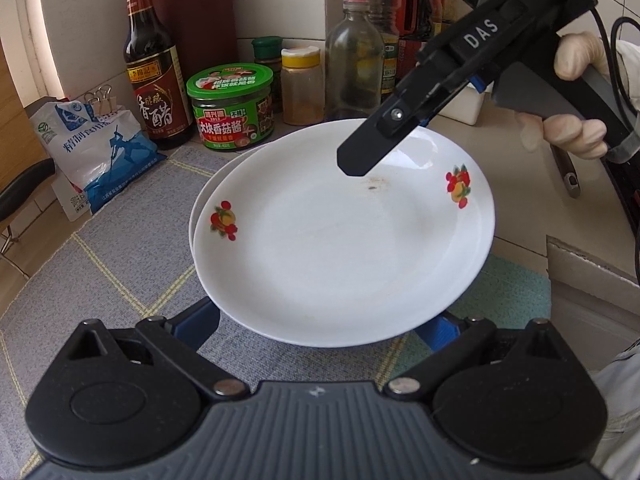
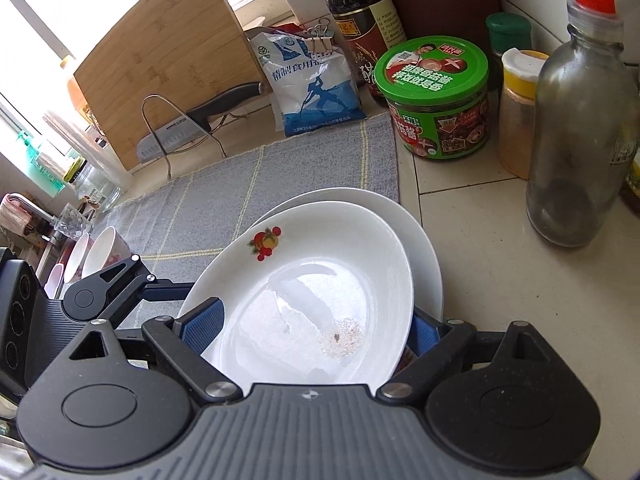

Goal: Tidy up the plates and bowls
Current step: 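Lower the plate onto the stacked plates with the right tool, then open the right tool and withdraw it from the plate stack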

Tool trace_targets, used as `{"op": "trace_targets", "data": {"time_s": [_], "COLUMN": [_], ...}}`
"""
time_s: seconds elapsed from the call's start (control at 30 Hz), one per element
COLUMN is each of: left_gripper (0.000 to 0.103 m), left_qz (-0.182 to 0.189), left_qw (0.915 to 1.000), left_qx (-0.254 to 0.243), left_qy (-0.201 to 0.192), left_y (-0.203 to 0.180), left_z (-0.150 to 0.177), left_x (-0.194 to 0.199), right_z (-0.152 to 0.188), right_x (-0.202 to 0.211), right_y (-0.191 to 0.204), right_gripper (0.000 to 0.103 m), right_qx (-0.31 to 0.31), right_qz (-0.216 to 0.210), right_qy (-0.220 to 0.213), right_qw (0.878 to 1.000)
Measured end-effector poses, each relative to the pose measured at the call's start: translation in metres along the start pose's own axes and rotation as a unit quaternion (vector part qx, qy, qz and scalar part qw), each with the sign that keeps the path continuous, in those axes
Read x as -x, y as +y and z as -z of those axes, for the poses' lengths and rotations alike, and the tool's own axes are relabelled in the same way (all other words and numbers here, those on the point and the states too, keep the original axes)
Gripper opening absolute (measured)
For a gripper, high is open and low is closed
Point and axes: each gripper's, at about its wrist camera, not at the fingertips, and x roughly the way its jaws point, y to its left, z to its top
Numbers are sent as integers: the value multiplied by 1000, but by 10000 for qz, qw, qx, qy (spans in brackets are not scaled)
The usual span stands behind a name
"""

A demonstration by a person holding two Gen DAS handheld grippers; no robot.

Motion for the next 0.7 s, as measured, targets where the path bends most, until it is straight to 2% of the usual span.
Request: {"op": "trace_targets", "data": {"time_s": [0.3,0.53,0.7], "left_gripper": [102,102,102], "left_qz": [-33,-233,-436], "left_qw": [10000,9996,9974], "left_qx": [-11,130,408], "left_qy": [-70,-137,-415], "left_y": [-1,-1,1], "left_z": [0,5,10], "left_x": [0,7,23], "right_z": [6,13,17], "right_x": [14,15,20], "right_y": [1,2,9], "right_gripper": [96,96,98], "right_qx": [-32,54,292], "right_qz": [156,448,687], "right_qy": [-70,-17,-170], "right_qw": [9998,9990,9971]}}
